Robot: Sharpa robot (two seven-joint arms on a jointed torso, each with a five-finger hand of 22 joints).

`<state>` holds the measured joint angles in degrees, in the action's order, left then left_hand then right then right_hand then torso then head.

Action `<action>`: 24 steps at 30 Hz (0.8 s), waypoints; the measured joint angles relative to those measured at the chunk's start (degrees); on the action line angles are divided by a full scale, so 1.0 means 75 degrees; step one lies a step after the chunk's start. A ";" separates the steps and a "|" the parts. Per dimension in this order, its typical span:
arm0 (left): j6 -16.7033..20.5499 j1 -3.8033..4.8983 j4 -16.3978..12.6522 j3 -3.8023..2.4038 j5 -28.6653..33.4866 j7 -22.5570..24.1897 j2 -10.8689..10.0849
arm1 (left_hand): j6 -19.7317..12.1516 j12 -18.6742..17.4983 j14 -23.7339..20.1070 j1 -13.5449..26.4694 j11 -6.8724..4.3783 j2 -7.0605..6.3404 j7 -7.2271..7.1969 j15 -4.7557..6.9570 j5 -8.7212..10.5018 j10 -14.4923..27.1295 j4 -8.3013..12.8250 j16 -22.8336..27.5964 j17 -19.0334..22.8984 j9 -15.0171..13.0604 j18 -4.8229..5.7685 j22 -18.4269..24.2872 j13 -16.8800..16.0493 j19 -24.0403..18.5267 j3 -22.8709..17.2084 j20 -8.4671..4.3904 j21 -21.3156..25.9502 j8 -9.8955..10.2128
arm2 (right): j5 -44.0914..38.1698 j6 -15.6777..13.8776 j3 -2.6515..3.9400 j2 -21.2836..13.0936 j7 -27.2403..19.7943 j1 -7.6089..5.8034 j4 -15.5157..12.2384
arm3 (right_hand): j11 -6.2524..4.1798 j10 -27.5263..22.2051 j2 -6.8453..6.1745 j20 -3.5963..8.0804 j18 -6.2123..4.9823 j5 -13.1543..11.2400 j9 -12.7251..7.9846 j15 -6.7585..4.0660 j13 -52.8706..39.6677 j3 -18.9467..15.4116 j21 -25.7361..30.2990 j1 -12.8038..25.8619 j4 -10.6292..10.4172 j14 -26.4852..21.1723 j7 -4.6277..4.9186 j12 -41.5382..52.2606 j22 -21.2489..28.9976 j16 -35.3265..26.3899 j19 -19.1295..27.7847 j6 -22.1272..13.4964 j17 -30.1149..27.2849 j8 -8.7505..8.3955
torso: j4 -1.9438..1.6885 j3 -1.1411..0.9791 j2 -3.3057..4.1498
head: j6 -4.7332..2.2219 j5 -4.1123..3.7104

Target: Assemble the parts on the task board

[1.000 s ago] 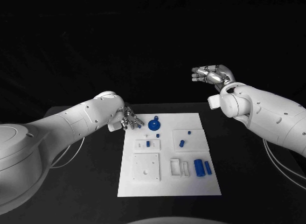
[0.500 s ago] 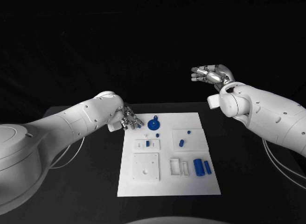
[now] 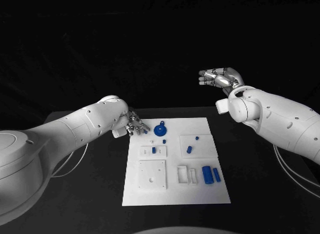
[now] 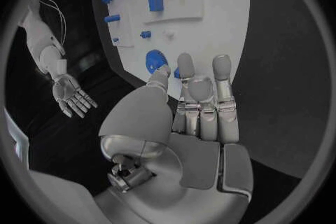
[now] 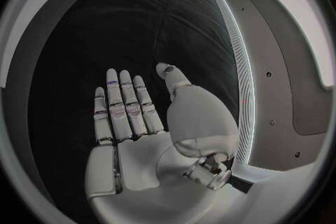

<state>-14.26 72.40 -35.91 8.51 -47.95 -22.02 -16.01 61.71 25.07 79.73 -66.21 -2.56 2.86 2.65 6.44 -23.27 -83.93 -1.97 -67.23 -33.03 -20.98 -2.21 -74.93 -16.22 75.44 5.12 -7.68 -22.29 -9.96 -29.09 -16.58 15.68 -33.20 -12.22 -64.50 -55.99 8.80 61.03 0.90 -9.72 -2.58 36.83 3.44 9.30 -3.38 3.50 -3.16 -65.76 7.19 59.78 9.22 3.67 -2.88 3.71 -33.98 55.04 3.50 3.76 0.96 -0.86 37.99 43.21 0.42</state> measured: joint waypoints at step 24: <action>-0.0006 -0.0018 0.0178 -0.0001 0.0104 -0.0097 0.0083 | 0.0000 0.0043 0.0000 -0.0113 0.0000 0.0300 0.0000 0.0000 0.0583 0.0000 -0.0060 -0.0090 -0.0057 -0.0059 0.0001 0.0002 -0.0035 0.0000 -0.0048 0.0000 -0.0042 0.0000 | 0.0027 0.0008 0.0000 0.0032 0.0026 0.0000 0.0008 | 0.0000 0.0000 0.0000 -0.0028 0.0001 0.0000 0.0001 0.0022 0.0000 0.0000 0.0000 0.0000 0.0000 -0.0024 -0.0001 0.0000 0.0007 0.0000 0.0028 0.0001 0.0001 0.0000 | 0.0007 0.0007 0.0010 | -0.0018 -0.0021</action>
<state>-14.30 72.27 -34.58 8.50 -47.17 -22.75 -15.39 61.71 25.38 79.73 -67.06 -2.56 5.10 2.66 6.44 -18.90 -83.93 -2.42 -67.90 -33.46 -21.42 -2.21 -74.92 -16.48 75.45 4.76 -7.68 -22.61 -9.96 -28.89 -16.52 15.68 -32.96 -12.03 -64.50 -55.93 8.80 61.03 0.90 -9.93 -2.58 36.83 3.45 9.46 -3.38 3.50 -3.16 -65.76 7.19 59.60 9.21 3.67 -2.82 3.71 -33.78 55.04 3.51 3.76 1.01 -0.81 38.06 43.08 0.26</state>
